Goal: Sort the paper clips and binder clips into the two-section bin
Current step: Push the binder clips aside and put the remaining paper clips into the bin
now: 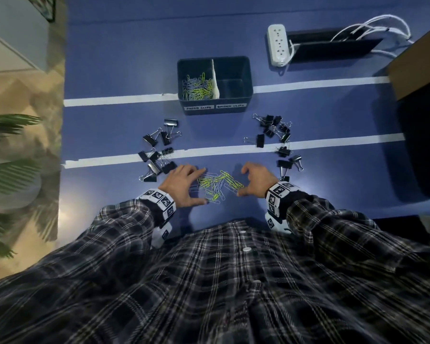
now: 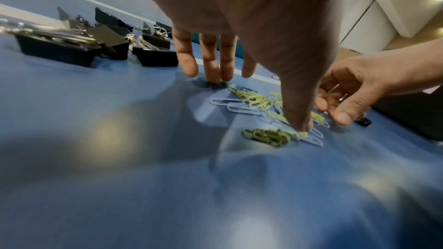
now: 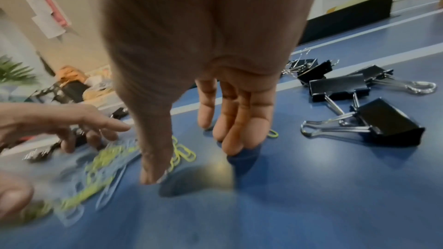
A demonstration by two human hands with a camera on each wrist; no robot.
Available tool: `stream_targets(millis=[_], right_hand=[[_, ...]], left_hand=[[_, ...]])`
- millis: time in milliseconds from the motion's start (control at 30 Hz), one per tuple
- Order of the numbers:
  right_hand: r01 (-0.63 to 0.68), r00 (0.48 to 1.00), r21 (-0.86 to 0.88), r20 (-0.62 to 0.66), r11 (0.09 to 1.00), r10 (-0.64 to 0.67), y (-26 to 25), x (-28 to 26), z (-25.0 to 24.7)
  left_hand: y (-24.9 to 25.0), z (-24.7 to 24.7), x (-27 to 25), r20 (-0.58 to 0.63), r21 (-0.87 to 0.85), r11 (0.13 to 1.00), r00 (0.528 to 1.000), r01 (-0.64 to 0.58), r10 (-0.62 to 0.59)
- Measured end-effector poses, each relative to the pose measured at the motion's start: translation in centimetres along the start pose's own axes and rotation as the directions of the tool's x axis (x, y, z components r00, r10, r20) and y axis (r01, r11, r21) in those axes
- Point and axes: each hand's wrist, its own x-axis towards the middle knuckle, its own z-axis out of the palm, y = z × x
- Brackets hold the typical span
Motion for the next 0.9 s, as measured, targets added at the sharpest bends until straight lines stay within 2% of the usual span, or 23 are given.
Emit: stream_targets(millis=[133,333,633,733,900], right_hand=[[0.04,0.998,-0.142,0.048,0.989,-0.034,-1.3,-0.6,0.5],[0.083,0.996,-0.261,0.032,0.962,-0.077,-4.5,0.3,0.8],[0.097,0.995,-0.283,0.038,0.954,-0.09,-4.7,0.3,1.1],[0.082,0.997,-0.216,0.032,0.973,-0.077,-4.1,0.5,1.0],[-0.041,0.997,0.133,-0.056,0.99,0.049,-2.2,0.7,-0.4]], left_hand=[[0.7,0.1,0.4,0.063,0.005,0.998,0.996,0.064,-0.065],[2.0,-0.4,2.0,0.051,-0.104,0.99,0.995,0.093,-0.089],[1.4,0.7,1.1,-0.083,-0.149,0.984,0.99,0.102,-0.115],[1.4,0.8,1.1,-0.099,-0.157,0.982,0.987,0.109,-0.126],[1.4,0.9,1.1,-0.119,-0.154,0.982,0.985,0.105,-0.124]])
